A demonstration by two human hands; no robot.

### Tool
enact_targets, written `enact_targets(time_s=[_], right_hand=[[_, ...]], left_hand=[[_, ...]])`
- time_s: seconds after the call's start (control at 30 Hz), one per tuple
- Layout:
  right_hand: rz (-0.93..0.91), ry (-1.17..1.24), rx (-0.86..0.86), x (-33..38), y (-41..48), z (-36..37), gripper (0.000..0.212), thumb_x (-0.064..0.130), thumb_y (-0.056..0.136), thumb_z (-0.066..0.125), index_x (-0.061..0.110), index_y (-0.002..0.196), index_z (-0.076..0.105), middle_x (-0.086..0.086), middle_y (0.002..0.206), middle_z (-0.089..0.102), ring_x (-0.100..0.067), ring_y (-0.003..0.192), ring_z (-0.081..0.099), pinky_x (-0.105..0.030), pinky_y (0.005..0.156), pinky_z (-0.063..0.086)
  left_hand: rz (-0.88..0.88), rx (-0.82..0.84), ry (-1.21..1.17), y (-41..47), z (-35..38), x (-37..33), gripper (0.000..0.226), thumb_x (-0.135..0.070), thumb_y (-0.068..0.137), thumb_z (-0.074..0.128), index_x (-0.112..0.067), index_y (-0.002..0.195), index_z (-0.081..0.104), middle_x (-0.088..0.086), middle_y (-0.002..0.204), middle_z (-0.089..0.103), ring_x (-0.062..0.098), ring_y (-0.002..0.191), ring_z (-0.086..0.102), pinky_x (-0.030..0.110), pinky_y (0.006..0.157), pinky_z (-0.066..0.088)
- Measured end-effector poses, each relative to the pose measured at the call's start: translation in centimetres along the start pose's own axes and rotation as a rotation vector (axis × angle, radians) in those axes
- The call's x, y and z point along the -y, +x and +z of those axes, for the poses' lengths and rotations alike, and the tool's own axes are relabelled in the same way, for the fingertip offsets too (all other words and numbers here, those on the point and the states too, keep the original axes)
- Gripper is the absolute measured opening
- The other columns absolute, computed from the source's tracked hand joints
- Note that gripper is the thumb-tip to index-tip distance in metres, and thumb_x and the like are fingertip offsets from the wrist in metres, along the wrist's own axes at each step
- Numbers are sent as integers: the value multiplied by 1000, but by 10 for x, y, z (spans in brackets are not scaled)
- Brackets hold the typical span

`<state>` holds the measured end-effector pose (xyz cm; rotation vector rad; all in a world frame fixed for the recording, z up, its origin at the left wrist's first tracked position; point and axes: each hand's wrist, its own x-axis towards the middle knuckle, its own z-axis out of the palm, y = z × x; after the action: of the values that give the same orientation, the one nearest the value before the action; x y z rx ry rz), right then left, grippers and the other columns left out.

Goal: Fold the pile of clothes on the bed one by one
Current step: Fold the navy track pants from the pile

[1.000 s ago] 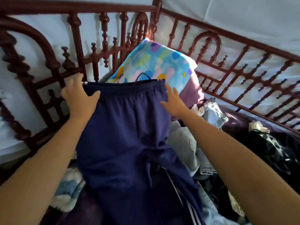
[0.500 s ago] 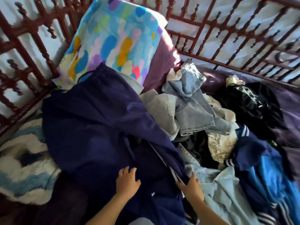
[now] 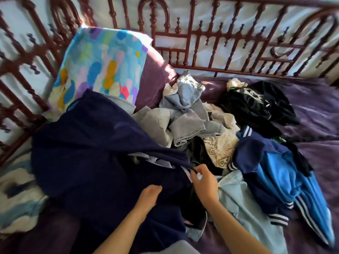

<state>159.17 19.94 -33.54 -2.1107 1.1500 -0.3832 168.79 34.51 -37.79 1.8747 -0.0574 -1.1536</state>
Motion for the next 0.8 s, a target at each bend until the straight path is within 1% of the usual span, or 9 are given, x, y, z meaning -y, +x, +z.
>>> enact_targets(time_s=[0.07,0.13,0.23,0.27,0.37,0.5,0.57,0.7,0.8], right_hand=[[-32,196,-114,24,-3,-24,20,9,90,55,20,75,45,1,65,57,-21,61,53,-35,62,38],[-198,361,-352,49,-4,-48,33,4,87,51,28,69,38,14,55,47,-6,48,43,-34,56,37],[-514,227,-470,64,-4,-61,12,10,81,56,18,73,52,18,53,38,-5,47,39,-28,46,33],[-532,152,-403,59,-2,-55,3,11,82,60,13,82,57,14,58,44,-11,53,46,-30,49,36],[-277,-69,32,13,1,-27,31,18,89,58,11,119,53,-5,108,57,-24,102,51,-33,82,39],[-147,-401,487,-65,-17,14,64,32,88,54,18,145,27,1,150,27,-19,135,28,-28,105,30],[-108,-429,559,-84,-24,28,72,36,87,55,24,148,19,7,154,20,-16,139,23,-31,109,25],[-174,-693,565,-96,-18,41,74,30,84,57,26,147,19,4,146,30,-18,137,25,-43,111,18],[-252,-813,577,-93,-10,28,53,20,87,48,23,138,36,-1,132,48,-19,128,40,-37,108,18]], left_hand=[[-21,39,-211,-8,10,-12,18,-30,99,41,-18,97,54,1,105,56,18,97,53,31,86,41],[4,103,-395,-12,19,-17,25,-33,100,36,-20,107,55,1,111,58,21,104,54,38,91,37],[4,179,-571,-16,30,-16,30,-38,99,31,-30,107,59,-5,108,65,17,101,58,39,90,39],[-28,164,-617,-17,32,-13,32,-41,99,31,-29,109,59,-5,110,65,17,102,58,39,89,39],[-188,59,-731,-13,30,11,45,-50,97,33,-17,120,54,6,119,60,24,105,55,40,92,37],[-305,-34,-631,-15,19,46,44,-40,97,42,-10,127,53,13,118,59,25,97,57,36,88,38],[-297,-40,-581,-15,14,54,36,-35,96,46,-11,121,58,12,112,61,24,90,59,36,85,39],[-283,-66,-540,-9,4,45,35,-30,96,47,-7,121,54,11,107,62,24,90,59,36,85,40],[-288,-56,-529,-1,1,32,40,-29,96,48,-5,129,48,16,121,59,26,97,57,36,86,41]])
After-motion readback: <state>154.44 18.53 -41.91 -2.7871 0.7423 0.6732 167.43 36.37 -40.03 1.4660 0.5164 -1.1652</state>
